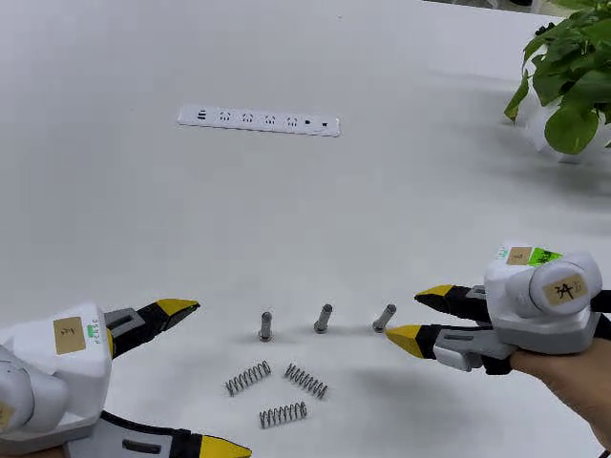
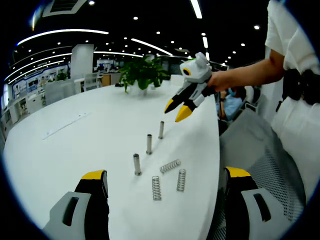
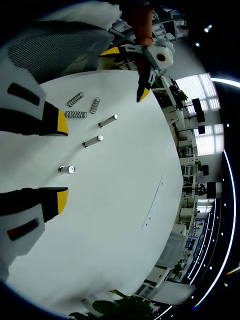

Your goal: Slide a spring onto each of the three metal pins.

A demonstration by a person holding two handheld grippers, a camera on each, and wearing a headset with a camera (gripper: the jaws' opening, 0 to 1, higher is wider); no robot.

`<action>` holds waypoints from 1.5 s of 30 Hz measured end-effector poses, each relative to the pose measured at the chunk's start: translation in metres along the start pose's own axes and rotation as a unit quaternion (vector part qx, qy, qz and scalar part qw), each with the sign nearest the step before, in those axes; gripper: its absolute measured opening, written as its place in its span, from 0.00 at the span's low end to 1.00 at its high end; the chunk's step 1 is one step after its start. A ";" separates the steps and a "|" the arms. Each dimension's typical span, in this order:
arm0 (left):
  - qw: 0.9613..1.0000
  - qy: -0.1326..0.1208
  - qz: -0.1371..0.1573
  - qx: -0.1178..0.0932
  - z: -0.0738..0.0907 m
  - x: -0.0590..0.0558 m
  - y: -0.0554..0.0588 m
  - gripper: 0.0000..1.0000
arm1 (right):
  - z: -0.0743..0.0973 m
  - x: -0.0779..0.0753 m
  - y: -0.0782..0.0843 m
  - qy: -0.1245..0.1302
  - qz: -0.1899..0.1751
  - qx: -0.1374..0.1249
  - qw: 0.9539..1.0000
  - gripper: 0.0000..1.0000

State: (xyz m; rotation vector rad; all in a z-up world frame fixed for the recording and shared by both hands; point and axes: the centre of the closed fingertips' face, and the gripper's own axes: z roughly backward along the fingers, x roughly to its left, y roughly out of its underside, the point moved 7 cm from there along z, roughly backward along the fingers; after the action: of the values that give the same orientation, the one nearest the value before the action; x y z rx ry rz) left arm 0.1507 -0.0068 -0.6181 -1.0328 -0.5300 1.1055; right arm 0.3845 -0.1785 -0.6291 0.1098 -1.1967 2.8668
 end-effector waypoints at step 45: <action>0.995 -0.034 0.018 0.090 -0.013 0.014 0.022 0.53 | 0.042 0.027 0.044 -0.067 0.034 -0.051 0.996 0.93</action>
State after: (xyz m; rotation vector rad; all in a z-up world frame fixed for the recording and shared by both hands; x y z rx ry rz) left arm 0.1555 0.0024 -0.6453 -0.8524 -0.4584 1.2023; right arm 0.3569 -0.2389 -0.6284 0.2695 -1.3927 2.8895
